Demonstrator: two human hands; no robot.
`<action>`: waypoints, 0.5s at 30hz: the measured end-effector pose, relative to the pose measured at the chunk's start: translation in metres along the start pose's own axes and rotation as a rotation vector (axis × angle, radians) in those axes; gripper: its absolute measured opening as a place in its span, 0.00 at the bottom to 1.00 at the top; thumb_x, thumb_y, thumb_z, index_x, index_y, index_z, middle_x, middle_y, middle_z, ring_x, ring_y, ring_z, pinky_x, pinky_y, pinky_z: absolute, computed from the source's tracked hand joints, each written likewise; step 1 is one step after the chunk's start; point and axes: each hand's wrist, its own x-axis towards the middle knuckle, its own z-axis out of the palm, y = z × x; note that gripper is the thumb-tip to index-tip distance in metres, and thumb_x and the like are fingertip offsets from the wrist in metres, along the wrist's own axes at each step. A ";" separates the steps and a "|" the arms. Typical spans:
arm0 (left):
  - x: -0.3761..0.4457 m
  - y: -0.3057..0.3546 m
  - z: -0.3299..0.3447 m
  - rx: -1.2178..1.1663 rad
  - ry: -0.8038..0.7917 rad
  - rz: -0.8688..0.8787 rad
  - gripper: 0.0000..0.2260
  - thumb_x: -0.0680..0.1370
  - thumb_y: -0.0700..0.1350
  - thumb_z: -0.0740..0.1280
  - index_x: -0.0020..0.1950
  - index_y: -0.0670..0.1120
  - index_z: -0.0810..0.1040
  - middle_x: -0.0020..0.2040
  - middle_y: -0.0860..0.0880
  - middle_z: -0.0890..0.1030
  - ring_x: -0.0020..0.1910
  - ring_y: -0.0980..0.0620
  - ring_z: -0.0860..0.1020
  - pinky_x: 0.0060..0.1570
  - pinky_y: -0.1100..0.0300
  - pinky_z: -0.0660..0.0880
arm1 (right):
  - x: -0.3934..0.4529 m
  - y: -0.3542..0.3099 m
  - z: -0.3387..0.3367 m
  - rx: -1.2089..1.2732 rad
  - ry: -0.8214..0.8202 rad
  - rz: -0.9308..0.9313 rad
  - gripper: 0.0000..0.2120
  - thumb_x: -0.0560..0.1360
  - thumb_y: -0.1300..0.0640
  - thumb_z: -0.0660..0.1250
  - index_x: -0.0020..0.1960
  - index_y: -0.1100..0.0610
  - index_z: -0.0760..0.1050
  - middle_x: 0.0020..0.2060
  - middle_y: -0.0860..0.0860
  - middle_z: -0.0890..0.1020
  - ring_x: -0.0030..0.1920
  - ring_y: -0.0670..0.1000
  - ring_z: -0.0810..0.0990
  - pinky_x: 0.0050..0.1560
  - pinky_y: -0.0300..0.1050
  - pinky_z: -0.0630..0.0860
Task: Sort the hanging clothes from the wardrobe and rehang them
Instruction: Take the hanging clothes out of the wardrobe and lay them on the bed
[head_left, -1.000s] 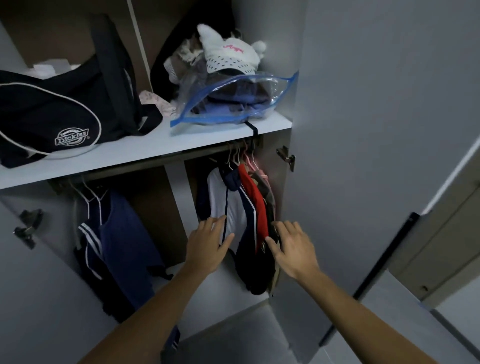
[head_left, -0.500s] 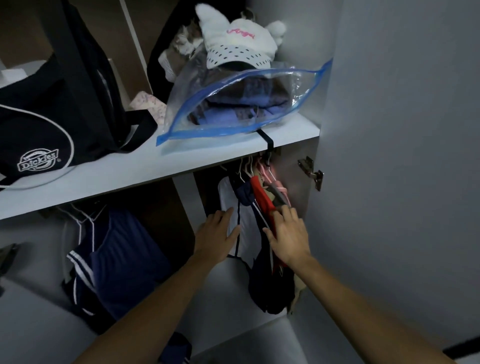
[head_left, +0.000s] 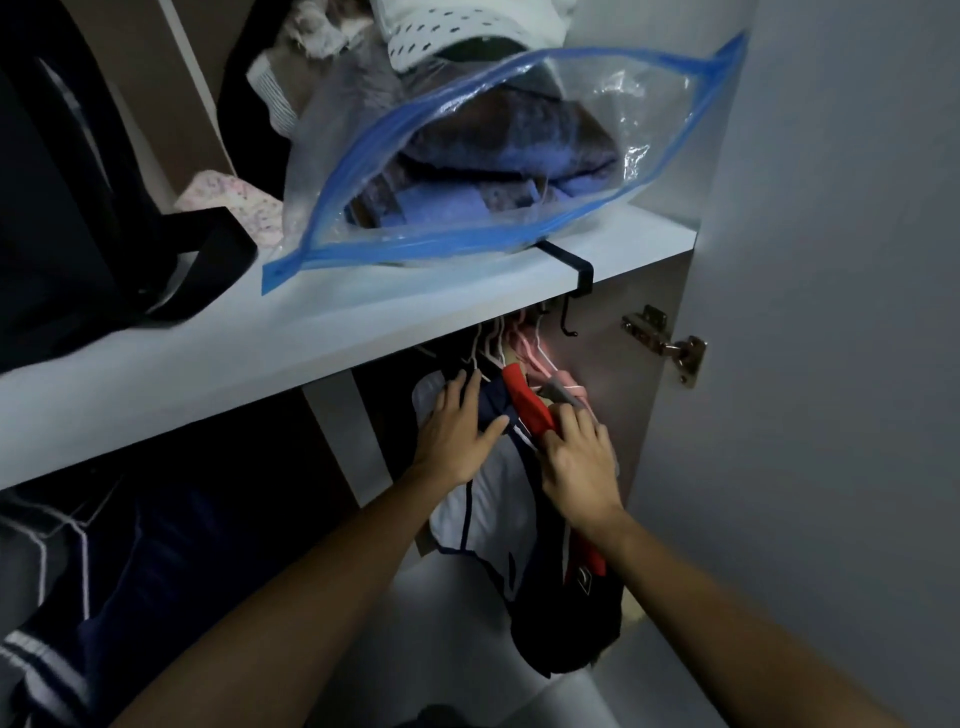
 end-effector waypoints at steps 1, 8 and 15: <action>0.004 -0.003 0.001 -0.011 0.018 0.012 0.38 0.83 0.62 0.62 0.86 0.48 0.49 0.85 0.46 0.53 0.83 0.44 0.53 0.78 0.45 0.62 | 0.001 0.002 0.001 -0.008 0.004 -0.002 0.12 0.65 0.60 0.77 0.46 0.59 0.80 0.59 0.58 0.74 0.59 0.63 0.73 0.51 0.56 0.71; 0.033 -0.024 -0.004 -0.036 0.109 -0.081 0.34 0.85 0.59 0.60 0.84 0.44 0.55 0.81 0.40 0.62 0.78 0.37 0.63 0.71 0.43 0.68 | 0.009 0.019 -0.003 -0.068 -0.018 -0.015 0.13 0.71 0.52 0.74 0.45 0.59 0.75 0.60 0.60 0.74 0.56 0.61 0.71 0.44 0.55 0.72; 0.040 -0.051 -0.001 -0.017 0.041 -0.125 0.35 0.83 0.66 0.52 0.82 0.43 0.62 0.79 0.41 0.68 0.77 0.39 0.65 0.72 0.44 0.67 | 0.009 0.033 -0.012 -0.028 0.025 0.038 0.12 0.73 0.53 0.69 0.49 0.61 0.73 0.55 0.58 0.72 0.51 0.59 0.72 0.42 0.55 0.77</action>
